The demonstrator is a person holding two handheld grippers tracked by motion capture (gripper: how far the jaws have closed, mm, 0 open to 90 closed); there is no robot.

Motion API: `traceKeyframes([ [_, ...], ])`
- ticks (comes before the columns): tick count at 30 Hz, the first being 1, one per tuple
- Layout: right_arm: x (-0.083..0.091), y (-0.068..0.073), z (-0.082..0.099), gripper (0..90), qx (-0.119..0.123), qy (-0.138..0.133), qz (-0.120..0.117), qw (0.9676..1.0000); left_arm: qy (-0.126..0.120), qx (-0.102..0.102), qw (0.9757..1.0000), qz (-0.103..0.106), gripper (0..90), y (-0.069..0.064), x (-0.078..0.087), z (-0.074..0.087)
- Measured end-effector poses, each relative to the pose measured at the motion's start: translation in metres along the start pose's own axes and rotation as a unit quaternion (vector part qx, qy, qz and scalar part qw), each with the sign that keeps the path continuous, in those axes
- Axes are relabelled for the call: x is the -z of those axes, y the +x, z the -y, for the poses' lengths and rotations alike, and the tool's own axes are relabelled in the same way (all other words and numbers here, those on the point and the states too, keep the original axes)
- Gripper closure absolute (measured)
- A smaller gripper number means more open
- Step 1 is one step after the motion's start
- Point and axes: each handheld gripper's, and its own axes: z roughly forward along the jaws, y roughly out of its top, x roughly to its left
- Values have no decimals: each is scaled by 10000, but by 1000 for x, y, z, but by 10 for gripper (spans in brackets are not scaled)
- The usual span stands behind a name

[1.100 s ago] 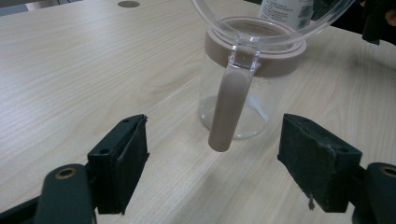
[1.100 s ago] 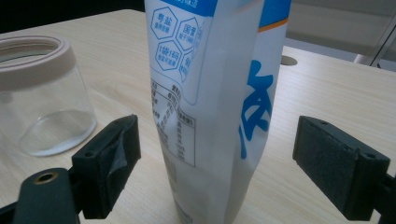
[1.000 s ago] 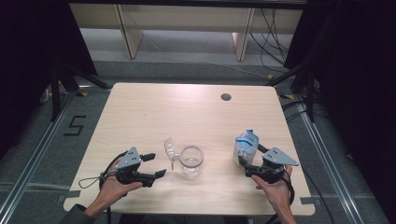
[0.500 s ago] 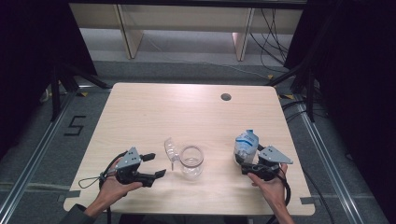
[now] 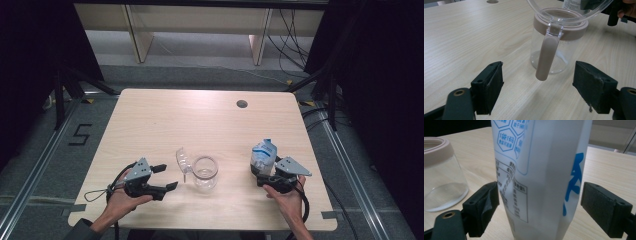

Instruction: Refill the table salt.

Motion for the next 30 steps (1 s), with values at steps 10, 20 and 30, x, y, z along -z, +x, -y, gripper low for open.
traceKeyframes([
  [10,-7,2,3,170,-15,139,-103,9998,16,-67,10000,-26,235,0,1,-1],
  [20,-12,1,5,208,-107,168,-60,9998,26,-62,10000,-22,235,0,1,-1],
  [30,-18,-2,7,253,41,62,-42,10000,3,-48,10000,10,235,1,0,0],
])
